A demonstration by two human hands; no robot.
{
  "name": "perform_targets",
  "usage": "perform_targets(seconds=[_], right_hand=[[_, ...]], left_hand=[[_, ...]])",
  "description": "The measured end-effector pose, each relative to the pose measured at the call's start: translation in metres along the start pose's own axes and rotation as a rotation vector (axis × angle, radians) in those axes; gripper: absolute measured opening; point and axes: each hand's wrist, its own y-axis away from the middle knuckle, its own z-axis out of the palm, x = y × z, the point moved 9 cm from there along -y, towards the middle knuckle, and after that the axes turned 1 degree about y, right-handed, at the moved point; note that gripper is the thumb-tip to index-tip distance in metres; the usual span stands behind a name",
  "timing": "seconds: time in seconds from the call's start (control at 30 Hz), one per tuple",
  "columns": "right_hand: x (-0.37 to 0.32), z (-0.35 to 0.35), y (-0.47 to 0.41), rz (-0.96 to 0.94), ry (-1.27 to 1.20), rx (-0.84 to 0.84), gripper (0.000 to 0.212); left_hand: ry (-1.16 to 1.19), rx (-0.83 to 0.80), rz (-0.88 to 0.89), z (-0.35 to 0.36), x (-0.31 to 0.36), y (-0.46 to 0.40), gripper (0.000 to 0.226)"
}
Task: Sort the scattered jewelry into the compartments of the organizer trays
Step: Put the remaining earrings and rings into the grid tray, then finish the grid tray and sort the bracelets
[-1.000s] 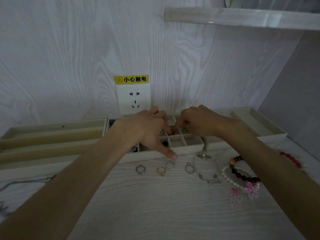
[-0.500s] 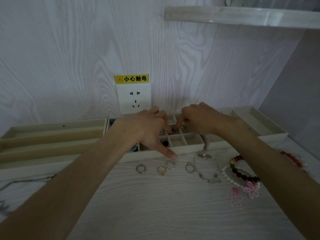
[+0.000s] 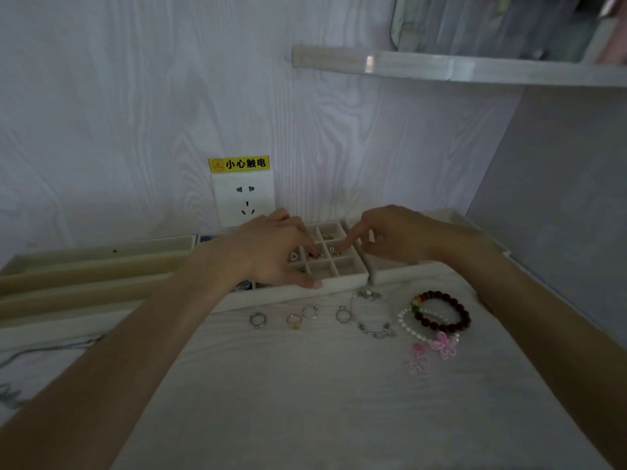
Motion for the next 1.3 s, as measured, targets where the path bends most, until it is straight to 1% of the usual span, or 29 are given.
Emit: perform_targets(seconds=[0.07,0.13,0.3,0.47,0.6,0.7,0.8,0.93,1.03,1.13,1.2,1.3], right_hand=[[0.004,-0.005,0.017,0.003,-0.021,0.014,0.030],[0.009,-0.009,0.034,0.020,-0.049,0.019,0.027],[0.025,-0.019,0.080,0.099,-0.128,0.049,0.024],[0.035,-0.025,0.106,0.127,-0.150,0.086,0.025],[0.039,-0.028,0.119,0.139,-0.199,0.135,0.024],[0.018,-0.016,0.113,0.061,-0.196,0.171,0.024],[-0.005,0.016,0.095,0.003,-0.149,0.131,0.029],[-0.028,0.054,0.069,-0.062,-0.088,0.058,0.041],[-0.034,0.068,0.057,-0.062,-0.044,0.065,0.045],[-0.037,0.074,0.050,-0.069,-0.013,0.125,0.042],[-0.042,0.075,0.046,-0.099,0.034,0.163,0.041],[-0.055,0.074,0.042,-0.149,0.025,0.208,0.043]], left_hand=[[0.041,0.066,0.002,-0.007,0.004,0.007,0.051],[0.070,0.123,0.002,-0.012,0.007,0.015,0.043],[0.113,0.195,-0.003,-0.013,0.020,0.036,0.029],[0.153,0.241,-0.020,-0.008,0.021,0.049,0.022],[0.220,0.246,-0.054,-0.006,0.023,0.061,0.021],[0.206,0.237,-0.136,-0.002,0.018,0.070,0.023],[0.211,0.205,-0.206,0.007,0.008,0.080,0.029],[0.186,0.144,-0.252,0.023,-0.006,0.099,0.033],[0.185,0.119,-0.292,0.035,-0.017,0.116,0.041],[0.240,0.117,-0.279,0.046,-0.018,0.126,0.045],[0.206,0.114,-0.263,0.051,-0.009,0.129,0.044],[0.150,0.108,-0.200,0.059,0.012,0.126,0.046]])
